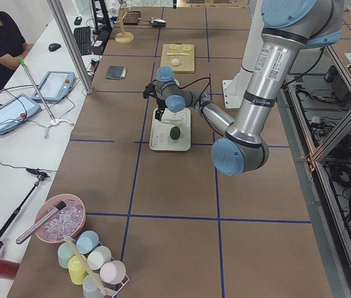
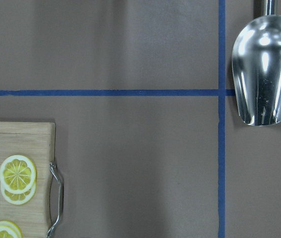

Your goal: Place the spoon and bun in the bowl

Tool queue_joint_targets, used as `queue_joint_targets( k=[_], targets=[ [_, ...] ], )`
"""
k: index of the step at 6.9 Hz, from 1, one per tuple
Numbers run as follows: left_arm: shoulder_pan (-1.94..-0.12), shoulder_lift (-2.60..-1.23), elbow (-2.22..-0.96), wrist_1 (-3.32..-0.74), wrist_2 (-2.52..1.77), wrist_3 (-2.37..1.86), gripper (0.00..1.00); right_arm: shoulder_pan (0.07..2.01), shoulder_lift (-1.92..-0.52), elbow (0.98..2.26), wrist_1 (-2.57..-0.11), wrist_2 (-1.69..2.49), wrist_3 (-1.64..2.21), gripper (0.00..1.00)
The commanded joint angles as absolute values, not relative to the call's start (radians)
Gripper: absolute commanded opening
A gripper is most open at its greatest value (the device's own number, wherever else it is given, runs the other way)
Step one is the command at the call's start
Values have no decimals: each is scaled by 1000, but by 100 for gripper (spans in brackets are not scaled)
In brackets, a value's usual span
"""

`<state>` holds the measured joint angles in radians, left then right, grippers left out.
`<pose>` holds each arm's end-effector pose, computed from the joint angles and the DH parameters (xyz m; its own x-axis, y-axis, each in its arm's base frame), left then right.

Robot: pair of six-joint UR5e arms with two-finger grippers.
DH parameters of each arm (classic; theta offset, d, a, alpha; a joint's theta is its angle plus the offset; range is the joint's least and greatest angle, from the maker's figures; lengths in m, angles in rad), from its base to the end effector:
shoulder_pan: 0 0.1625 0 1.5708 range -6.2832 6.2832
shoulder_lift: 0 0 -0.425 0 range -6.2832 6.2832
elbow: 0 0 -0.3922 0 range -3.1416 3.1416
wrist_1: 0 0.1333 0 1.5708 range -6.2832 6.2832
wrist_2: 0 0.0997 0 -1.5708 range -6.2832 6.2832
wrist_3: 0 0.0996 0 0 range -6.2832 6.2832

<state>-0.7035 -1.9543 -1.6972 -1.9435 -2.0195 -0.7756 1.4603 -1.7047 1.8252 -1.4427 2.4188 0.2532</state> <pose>0.4252 -0.4788 0.3452 0.5728 0.3577 -0.7375 -0.1166 0.9262 0.3586 0.0091 -0.4492 0.5759 0.6436 -0.0068 0.7654 -0.0561 0.9968 0.0561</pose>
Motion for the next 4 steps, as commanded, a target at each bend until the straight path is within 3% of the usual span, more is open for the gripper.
queue_joint_targets(
  k=[1, 4],
  targets=[
    [-648, -1971, -1639, -1944, -1909, -782, 95, 1441, -1704, 1822, -1443, 2418, 253, 100],
    [-635, -1971, -1632, -1944, -1908, -781, 85, 1439, -1704, 1819, -1443, 2421, 256, 100]
  ],
)
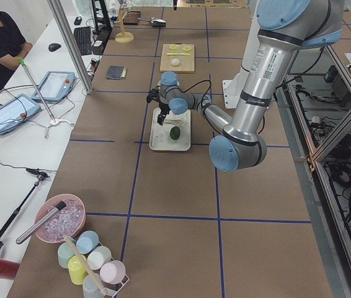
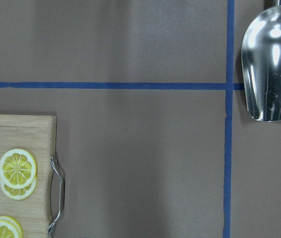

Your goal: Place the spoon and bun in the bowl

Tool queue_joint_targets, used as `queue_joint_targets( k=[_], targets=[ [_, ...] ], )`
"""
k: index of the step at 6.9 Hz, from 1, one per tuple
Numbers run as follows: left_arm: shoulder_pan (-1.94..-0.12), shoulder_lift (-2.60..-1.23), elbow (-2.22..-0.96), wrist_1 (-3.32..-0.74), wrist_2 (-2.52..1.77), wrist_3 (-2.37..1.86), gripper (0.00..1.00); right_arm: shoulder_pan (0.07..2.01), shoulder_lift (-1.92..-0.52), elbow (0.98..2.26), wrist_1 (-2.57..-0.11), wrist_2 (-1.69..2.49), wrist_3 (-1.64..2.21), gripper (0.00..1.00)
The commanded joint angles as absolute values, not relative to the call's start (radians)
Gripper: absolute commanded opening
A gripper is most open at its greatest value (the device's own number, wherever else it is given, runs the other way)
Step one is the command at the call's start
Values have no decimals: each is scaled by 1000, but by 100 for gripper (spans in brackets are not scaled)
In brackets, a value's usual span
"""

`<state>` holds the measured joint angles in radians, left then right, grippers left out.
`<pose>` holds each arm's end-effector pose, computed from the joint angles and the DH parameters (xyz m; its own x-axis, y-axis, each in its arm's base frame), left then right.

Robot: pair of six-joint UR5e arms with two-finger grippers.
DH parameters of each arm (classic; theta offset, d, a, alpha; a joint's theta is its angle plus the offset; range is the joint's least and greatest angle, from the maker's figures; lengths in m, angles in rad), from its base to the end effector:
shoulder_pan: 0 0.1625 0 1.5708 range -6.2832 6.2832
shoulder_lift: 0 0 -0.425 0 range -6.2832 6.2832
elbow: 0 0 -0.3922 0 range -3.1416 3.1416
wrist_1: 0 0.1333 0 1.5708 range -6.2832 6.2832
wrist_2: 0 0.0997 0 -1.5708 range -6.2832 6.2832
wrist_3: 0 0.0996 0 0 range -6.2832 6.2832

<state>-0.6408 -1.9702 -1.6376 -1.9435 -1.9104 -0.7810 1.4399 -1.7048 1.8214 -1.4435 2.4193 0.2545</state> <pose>0.4629 -0.4701 0.3663 0.6364 0.3608 -0.6818 -0.1235 0.9201 0.3716 -0.0001 -0.4492 0.5779 0.6433 -0.0151 0.7654 -0.0365 0.9981 0.0504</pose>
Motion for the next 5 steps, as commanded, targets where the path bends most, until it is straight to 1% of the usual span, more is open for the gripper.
queue_joint_targets(
  k=[1, 2, 3, 5],
  targets=[
    [-629, -1976, -1622, -1944, -1907, -779, 83, 1437, -1706, 1819, -1443, 2421, 256, 100],
    [-623, -1976, -1618, -1945, -1907, -778, 78, 1437, -1704, 1818, -1443, 2421, 256, 100],
    [-623, -1976, -1618, -1945, -1907, -775, 64, 1437, -1706, 1818, -1443, 2421, 256, 100],
    [-623, -1976, -1621, -1944, -1917, -775, 6, 1437, -1706, 1810, -1443, 2421, 258, 100]
  ],
)
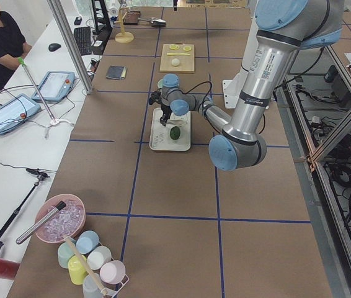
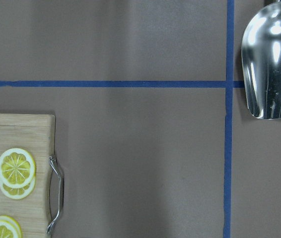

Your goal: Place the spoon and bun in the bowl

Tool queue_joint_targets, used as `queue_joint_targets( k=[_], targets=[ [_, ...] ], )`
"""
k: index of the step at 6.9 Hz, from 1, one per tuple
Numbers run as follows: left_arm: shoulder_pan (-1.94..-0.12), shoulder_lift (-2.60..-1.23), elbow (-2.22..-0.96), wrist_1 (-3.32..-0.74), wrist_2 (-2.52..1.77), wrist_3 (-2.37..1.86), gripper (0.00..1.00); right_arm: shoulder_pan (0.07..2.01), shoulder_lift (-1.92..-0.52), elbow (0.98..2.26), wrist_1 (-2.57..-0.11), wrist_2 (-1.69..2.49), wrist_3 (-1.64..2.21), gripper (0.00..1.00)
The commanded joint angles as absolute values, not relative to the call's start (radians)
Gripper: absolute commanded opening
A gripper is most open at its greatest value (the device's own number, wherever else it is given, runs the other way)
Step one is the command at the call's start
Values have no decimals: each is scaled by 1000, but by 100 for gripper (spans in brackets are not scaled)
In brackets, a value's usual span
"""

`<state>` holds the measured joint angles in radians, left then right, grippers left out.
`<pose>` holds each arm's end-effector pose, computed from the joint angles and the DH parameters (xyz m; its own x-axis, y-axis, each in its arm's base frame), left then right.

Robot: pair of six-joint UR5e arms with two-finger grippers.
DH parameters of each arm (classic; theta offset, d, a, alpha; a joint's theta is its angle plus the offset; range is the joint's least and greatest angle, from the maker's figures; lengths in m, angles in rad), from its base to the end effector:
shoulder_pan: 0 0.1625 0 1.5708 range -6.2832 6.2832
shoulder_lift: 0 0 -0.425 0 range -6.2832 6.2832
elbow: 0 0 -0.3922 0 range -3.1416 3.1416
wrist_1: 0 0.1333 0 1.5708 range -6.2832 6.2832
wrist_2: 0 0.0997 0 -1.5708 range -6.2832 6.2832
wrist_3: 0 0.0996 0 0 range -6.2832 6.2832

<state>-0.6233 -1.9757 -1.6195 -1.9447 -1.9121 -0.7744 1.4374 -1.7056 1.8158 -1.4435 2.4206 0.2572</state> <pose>0.4747 -0.4644 0.3714 0.6344 0.3735 -0.6768 -0.1481 0.9180 0.3679 -0.0012 -0.4489 0.5810 0.6429 -0.0093 0.7659 -0.0354 0.9985 0.0418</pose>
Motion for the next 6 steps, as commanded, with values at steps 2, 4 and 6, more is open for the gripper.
queue_joint_targets(
  k=[2, 4, 6],
  targets=[
    [-626, -1980, -1649, -1945, -1972, -779, 0, 1437, -1704, 1810, -1443, 2431, 258, 100],
    [-632, -2043, -1674, -1944, -1976, -828, 0, 1437, -1704, 1810, -1443, 2457, 258, 100],
    [-621, -2182, -1640, -1957, -1971, -998, 0, 1436, -1700, 1822, -1442, 2479, 258, 100]
  ],
)
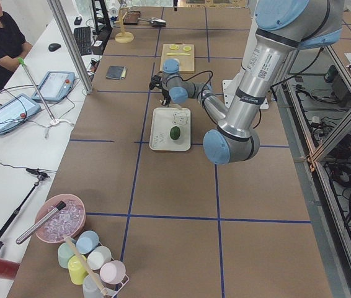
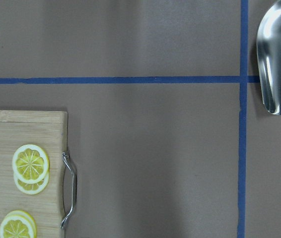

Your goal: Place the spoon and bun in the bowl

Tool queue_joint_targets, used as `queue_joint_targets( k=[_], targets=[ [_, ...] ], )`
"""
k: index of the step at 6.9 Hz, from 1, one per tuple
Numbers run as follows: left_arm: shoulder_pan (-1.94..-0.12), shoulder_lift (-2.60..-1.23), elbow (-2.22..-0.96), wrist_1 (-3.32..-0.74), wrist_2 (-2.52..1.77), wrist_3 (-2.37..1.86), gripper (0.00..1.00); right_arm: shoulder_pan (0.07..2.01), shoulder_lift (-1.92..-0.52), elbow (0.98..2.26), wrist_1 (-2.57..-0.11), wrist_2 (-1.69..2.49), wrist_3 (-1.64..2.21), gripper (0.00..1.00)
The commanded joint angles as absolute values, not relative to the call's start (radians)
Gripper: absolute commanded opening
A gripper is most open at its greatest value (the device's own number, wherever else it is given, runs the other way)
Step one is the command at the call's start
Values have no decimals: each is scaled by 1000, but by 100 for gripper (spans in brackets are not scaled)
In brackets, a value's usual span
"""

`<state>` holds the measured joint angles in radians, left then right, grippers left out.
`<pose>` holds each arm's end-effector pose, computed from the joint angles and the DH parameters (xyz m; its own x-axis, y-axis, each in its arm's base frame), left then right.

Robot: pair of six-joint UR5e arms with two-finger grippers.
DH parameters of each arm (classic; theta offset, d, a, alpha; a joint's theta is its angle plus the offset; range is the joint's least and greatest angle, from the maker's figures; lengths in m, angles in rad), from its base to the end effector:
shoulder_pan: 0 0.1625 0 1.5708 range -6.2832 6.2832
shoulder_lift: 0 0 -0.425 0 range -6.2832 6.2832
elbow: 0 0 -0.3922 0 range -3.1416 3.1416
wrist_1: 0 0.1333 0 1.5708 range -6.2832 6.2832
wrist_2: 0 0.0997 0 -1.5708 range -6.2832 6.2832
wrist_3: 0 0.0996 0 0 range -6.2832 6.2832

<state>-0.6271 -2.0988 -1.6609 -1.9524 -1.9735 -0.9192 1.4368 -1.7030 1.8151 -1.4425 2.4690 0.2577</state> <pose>0.4829 -0.4664 0.2680 0.5135 0.3169 -0.7974 -0.0485 0.9385 0.3418 -0.0046 -0.4487 0.5764 0.6061 -0.0136 0.7953 -0.0255 0.9990 0.0366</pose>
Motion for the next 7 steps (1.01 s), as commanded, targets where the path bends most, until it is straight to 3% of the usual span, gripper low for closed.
queue_joint_targets(
  k=[1, 2, 5, 6, 7],
  targets=[
    [-602, -2285, -1575, -1965, -1968, -1072, 0, 1433, -1698, 1821, -1442, 2503, 259, 100],
    [-600, -2352, -1533, -1976, -1965, -1103, 0, 1433, -1698, 1822, -1440, 2523, 259, 100],
    [-574, -2375, -1448, -2092, -1872, -1103, 1, 1431, -1698, 1824, -1440, 2525, 261, 100],
    [-566, -2373, -1447, -2094, -1870, -1101, 38, 1431, -1698, 1824, -1440, 2525, 261, 100],
    [-555, -2370, -1447, -2095, -1858, -1101, 83, 1431, -1698, 1822, -1440, 2525, 259, 100]
  ],
)
